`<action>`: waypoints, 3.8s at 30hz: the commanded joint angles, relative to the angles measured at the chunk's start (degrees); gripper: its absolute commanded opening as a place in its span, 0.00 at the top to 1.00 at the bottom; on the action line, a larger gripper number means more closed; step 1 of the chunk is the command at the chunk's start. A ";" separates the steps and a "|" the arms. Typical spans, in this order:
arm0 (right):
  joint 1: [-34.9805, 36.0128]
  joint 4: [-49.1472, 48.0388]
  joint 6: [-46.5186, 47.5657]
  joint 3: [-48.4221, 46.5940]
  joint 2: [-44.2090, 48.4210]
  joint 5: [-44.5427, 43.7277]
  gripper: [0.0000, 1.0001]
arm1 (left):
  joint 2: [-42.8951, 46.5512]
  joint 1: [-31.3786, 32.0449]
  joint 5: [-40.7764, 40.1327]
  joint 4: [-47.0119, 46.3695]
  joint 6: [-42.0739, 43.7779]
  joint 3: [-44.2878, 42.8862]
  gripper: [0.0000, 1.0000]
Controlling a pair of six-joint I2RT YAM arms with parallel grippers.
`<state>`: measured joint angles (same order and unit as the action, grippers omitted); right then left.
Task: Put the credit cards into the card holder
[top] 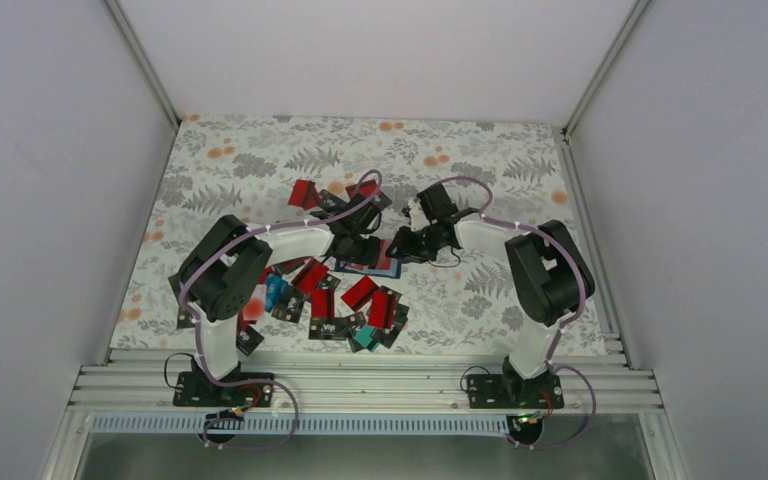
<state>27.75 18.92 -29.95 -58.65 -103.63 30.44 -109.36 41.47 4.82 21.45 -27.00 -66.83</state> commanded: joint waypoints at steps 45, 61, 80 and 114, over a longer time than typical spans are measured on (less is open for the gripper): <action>5.23 2.31 -0.02 -10.73 -5.02 2.50 0.70 | 13.06 -3.02 -3.33 7.18 -2.32 2.06 0.98; 11.22 0.85 -3.00 -21.34 -15.47 8.14 0.65 | 29.48 -7.72 -6.20 9.80 -2.99 14.59 0.97; 11.42 3.85 1.85 -12.31 -0.01 2.80 0.55 | 43.89 -3.27 -3.29 15.44 -8.05 25.17 0.87; 3.10 8.46 -7.18 29.21 40.83 -16.57 0.40 | 4.52 25.73 -11.27 16.49 -19.43 0.50 0.17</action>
<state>32.80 25.36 -39.20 -30.70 -64.40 15.66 -102.69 65.69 -3.49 33.08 -45.60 -62.35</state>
